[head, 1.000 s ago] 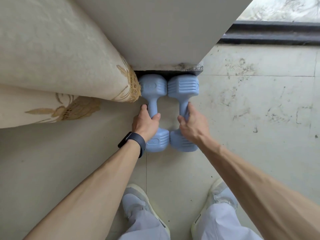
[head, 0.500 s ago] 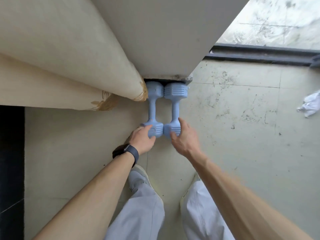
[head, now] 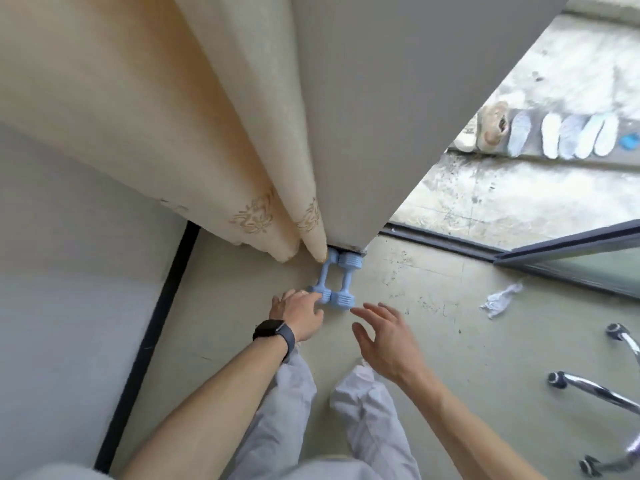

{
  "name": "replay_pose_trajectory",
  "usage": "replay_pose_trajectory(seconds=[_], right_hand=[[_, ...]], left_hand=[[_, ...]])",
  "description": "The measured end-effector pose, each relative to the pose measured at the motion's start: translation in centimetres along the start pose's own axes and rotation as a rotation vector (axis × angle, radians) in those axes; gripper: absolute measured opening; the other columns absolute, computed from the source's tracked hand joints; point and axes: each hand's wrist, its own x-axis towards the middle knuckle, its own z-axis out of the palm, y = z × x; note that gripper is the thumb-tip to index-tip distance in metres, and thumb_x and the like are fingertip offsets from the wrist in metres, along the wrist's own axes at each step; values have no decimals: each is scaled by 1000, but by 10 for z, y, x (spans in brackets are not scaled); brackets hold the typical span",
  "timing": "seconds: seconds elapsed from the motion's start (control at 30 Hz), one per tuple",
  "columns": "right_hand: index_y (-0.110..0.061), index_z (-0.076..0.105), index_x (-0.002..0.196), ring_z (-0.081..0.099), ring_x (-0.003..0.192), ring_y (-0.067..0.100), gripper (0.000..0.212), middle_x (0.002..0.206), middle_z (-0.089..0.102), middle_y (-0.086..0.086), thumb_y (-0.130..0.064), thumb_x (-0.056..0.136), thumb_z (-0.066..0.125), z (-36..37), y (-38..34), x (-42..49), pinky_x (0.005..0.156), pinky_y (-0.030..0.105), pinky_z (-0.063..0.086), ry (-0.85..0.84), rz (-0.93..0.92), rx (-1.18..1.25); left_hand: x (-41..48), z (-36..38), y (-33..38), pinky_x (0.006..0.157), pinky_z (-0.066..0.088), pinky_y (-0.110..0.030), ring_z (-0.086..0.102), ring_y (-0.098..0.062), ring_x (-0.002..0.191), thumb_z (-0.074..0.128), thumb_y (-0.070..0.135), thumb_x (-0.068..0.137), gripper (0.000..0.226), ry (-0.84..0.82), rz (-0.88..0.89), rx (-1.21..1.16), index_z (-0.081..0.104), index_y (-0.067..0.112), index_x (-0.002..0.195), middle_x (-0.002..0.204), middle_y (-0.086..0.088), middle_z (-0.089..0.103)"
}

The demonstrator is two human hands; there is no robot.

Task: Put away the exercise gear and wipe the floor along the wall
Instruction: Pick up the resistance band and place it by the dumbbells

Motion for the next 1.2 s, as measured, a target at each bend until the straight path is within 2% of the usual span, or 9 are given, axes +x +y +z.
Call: replay_pose_trajectory(seconds=[0.23, 0.37, 0.47, 0.57, 0.7, 0.8, 0.9, 1.07, 1.2], right_hand=[[-37, 62, 132, 46, 138, 21, 37, 137, 61, -12, -48, 100, 48, -99, -73, -59, 113, 40, 39, 245, -320, -131], [-34, 64, 131, 48, 136, 24, 37, 136, 63, -10, -46, 99, 48, -131, -119, -79, 109, 42, 42, 260, -638, -185], [-33, 63, 132, 49, 134, 25, 36, 136, 63, -8, -42, 99, 53, -140, -150, -99, 108, 43, 43, 211, -912, -254], [-29, 63, 132, 52, 132, 28, 36, 134, 64, -6, -35, 97, 57, -134, -180, -138, 106, 43, 43, 129, -1127, -325], [-30, 62, 132, 51, 132, 27, 41, 132, 65, -7, -41, 97, 45, -104, -231, -216, 105, 42, 45, -17, -1362, -366], [-35, 57, 138, 41, 140, 21, 39, 141, 58, -11, -40, 100, 49, -69, -265, -288, 110, 41, 38, -108, -1563, -428], [-33, 61, 134, 41, 141, 23, 37, 140, 60, -8, -39, 99, 53, -30, -287, -367, 112, 42, 37, -160, -1742, -418], [-29, 67, 128, 47, 136, 28, 33, 132, 66, -5, -35, 96, 61, 63, -277, -543, 108, 46, 44, -345, -2014, -316], [-29, 67, 127, 47, 136, 29, 32, 131, 66, -7, -32, 96, 62, 140, -236, -681, 105, 47, 45, -513, -2133, -267]], left_hand=[[-153, -98, 18, 114, 25, -41, 35, -13, 140, 46, 37, 97, 44, 414, 65, -35, 49, 35, 141, 146, 11, 49], [-236, -103, 17, 118, 21, -43, 32, -12, 142, 45, 39, 99, 42, 656, -91, -144, 49, 37, 141, 148, 12, 47], [-300, -80, 12, 115, 30, -46, 39, -14, 139, 48, 39, 98, 43, 848, -283, -207, 52, 35, 140, 146, 8, 51], [-376, -39, 10, 112, 34, -47, 43, -15, 137, 48, 41, 97, 44, 960, -485, -275, 53, 34, 140, 144, 7, 53], [-487, 31, 4, 113, 33, -47, 41, -17, 140, 48, 40, 98, 43, 1075, -780, -329, 52, 35, 141, 146, 7, 52], [-575, 91, 1, 112, 34, -46, 42, -18, 139, 48, 41, 98, 43, 1142, -1019, -333, 53, 34, 140, 146, 5, 53], [-663, 153, 11, 108, 39, -46, 48, -19, 135, 49, 43, 96, 42, 1204, -1219, -333, 57, 33, 137, 142, 4, 57], [-827, 300, 63, 95, 51, -42, 62, -20, 116, 54, 41, 92, 40, 1215, -1559, -312, 63, 29, 130, 127, 3, 67], [-938, 420, 107, 89, 52, -41, 65, -23, 109, 62, 34, 89, 35, 1189, -1795, -346, 67, 27, 123, 119, 4, 71]])
